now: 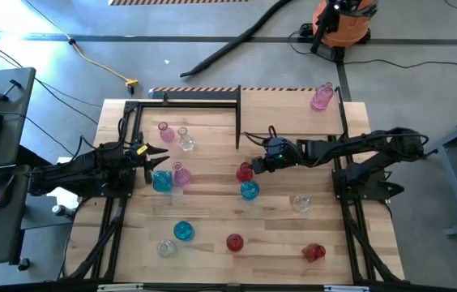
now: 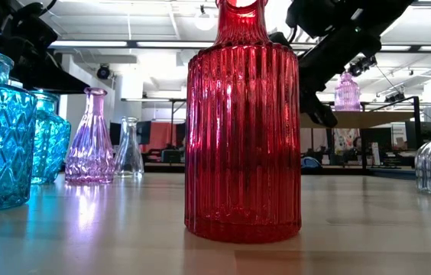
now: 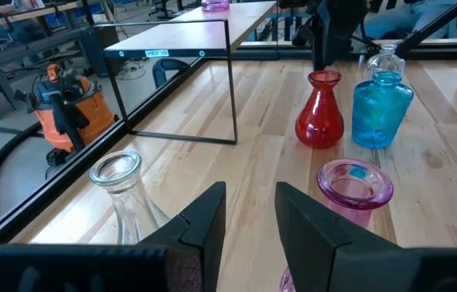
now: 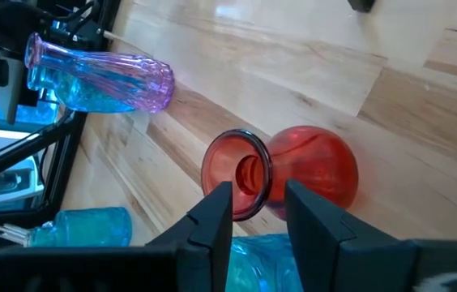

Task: Sort vases onto shelf
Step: Put the top red vase on the shelf

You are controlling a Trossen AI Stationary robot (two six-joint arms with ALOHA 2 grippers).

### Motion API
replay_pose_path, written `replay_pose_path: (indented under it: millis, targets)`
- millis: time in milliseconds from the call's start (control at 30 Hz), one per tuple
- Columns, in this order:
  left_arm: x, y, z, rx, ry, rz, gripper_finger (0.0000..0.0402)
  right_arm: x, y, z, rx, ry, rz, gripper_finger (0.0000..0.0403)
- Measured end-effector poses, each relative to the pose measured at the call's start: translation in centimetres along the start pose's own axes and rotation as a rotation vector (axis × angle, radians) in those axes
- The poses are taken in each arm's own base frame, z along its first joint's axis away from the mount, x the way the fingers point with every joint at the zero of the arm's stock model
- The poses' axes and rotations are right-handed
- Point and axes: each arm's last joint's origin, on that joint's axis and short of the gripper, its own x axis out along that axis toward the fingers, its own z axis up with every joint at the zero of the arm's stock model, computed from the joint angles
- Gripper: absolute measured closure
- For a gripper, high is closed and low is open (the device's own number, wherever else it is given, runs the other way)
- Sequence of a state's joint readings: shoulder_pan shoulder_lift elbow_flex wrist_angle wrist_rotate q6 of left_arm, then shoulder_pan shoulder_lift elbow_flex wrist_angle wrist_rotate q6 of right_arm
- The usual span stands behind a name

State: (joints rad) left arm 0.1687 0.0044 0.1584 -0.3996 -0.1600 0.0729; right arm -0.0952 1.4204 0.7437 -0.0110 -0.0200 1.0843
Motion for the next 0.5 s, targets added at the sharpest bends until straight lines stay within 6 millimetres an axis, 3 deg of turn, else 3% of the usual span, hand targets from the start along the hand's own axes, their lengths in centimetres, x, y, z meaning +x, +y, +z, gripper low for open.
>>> replay_pose_path:
  millis: [500]
  targets:
    - [0.00,0.00,0.00,-0.001,0.000,0.000,0.0300,0.68,0.11,-0.39,0.022,-0.029,-0.012,0.0308]
